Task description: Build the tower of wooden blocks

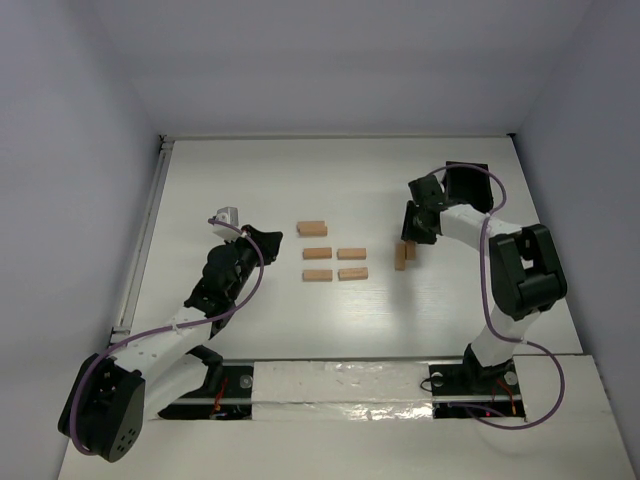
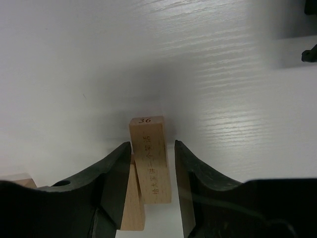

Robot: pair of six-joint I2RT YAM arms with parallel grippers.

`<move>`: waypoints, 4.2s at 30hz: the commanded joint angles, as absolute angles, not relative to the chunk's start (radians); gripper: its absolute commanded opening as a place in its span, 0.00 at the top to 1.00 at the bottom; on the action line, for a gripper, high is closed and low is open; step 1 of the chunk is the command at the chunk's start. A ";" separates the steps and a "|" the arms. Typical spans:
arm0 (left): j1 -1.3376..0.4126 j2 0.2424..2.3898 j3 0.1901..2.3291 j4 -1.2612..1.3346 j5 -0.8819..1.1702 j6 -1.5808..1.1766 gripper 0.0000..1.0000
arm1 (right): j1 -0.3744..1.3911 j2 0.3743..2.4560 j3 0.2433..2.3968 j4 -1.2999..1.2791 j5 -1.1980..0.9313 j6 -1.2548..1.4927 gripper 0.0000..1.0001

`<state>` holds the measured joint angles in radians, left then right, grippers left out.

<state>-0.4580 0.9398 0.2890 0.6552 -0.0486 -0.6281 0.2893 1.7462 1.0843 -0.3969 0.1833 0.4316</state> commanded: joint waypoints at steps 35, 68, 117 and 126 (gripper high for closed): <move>-0.454 0.945 0.334 0.709 -0.048 -0.620 0.88 | 0.483 1.537 1.164 -0.460 0.183 0.482 0.74; -0.454 0.946 0.336 0.710 -0.034 -0.623 0.88 | 0.761 1.816 1.327 -0.439 0.181 0.629 0.73; -0.454 0.962 0.334 0.723 -0.020 -0.627 0.88 | 0.676 1.724 1.167 -0.428 0.287 0.592 0.73; -0.454 0.966 0.334 0.724 -0.020 -0.627 0.88 | 0.676 1.741 1.167 -0.417 0.253 0.584 0.73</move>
